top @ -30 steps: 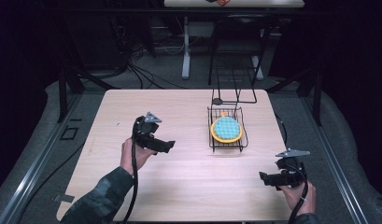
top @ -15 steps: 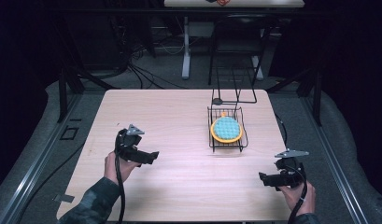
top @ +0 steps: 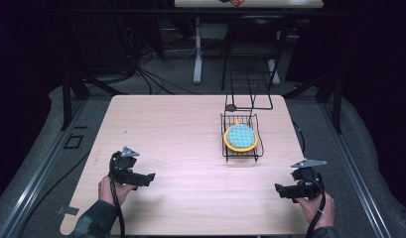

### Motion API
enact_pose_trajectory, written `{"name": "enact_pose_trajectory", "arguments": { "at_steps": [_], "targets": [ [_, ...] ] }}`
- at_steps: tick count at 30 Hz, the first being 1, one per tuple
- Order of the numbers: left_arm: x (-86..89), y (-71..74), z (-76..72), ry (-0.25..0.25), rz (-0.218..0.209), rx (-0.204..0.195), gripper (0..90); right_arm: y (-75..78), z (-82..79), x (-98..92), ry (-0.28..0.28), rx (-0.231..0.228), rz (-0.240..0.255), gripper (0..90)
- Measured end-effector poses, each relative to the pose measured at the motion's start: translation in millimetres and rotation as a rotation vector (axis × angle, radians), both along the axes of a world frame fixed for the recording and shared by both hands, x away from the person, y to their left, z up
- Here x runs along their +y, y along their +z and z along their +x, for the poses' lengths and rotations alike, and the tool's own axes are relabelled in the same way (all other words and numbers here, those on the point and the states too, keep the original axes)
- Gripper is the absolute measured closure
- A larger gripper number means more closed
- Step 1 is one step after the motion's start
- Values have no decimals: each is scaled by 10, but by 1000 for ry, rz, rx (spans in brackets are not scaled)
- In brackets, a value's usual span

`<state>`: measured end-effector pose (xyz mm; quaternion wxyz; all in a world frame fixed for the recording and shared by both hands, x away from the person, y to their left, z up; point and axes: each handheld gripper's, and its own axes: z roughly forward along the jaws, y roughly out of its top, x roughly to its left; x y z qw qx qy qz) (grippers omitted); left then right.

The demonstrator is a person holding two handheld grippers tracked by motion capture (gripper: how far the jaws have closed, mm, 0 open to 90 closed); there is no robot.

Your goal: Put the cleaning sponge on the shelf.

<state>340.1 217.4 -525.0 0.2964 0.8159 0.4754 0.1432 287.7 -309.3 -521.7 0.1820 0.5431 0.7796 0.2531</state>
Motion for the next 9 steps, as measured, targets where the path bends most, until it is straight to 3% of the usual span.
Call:
{"name": "enact_pose_trajectory", "arguments": {
  "at_steps": [9],
  "targets": [
    [-4, -47, 28, -13, -1, 11, 1, -8, 3, -6, -1, 6, 2, 49]
  ]
}}
